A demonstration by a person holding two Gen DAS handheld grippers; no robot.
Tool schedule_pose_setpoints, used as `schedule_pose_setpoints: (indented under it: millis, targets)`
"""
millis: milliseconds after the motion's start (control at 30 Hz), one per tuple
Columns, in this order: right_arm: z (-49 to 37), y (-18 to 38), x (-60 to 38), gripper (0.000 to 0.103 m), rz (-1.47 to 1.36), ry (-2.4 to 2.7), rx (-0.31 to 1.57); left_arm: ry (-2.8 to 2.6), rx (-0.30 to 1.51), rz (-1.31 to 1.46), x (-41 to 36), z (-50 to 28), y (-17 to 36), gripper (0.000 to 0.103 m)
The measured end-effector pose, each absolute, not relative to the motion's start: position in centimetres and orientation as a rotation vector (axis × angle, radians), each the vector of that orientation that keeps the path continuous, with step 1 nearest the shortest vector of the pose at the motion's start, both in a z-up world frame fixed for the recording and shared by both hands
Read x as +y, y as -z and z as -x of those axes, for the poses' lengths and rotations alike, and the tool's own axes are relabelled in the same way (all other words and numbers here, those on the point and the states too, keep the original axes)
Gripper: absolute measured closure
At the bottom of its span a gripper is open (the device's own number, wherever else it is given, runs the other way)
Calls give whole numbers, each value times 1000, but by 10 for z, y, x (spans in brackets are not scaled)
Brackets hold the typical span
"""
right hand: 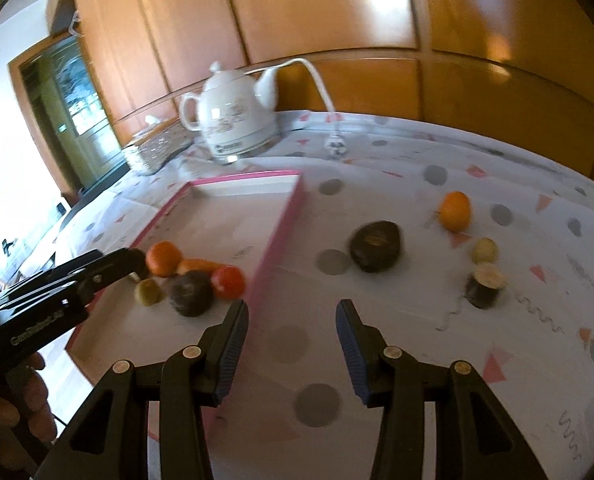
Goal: Organize fruits
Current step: 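Grasp the cylindrical slice with the light cut face with the right tool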
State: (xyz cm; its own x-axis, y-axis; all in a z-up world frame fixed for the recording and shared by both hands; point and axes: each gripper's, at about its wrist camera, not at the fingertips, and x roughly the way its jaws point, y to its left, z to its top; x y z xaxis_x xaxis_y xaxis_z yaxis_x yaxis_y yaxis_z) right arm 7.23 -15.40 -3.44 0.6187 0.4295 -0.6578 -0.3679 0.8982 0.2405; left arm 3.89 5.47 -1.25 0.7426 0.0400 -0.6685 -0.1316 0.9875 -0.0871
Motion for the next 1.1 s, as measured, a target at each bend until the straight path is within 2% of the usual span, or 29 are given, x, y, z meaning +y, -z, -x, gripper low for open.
schedule_pose_setpoints:
  millis: [633, 700, 1100]
  targets:
    - [-87, 62, -274, 56, -198, -132, 800, 70, 786, 24, -11, -57, 18, 50]
    - [-91, 64, -281, 49, -201, -113, 800, 89, 792, 16, -19, -59, 19, 50]
    - [-126, 77, -266, 48, -154, -164, 840, 130, 838, 32, -40, -73, 27, 50]
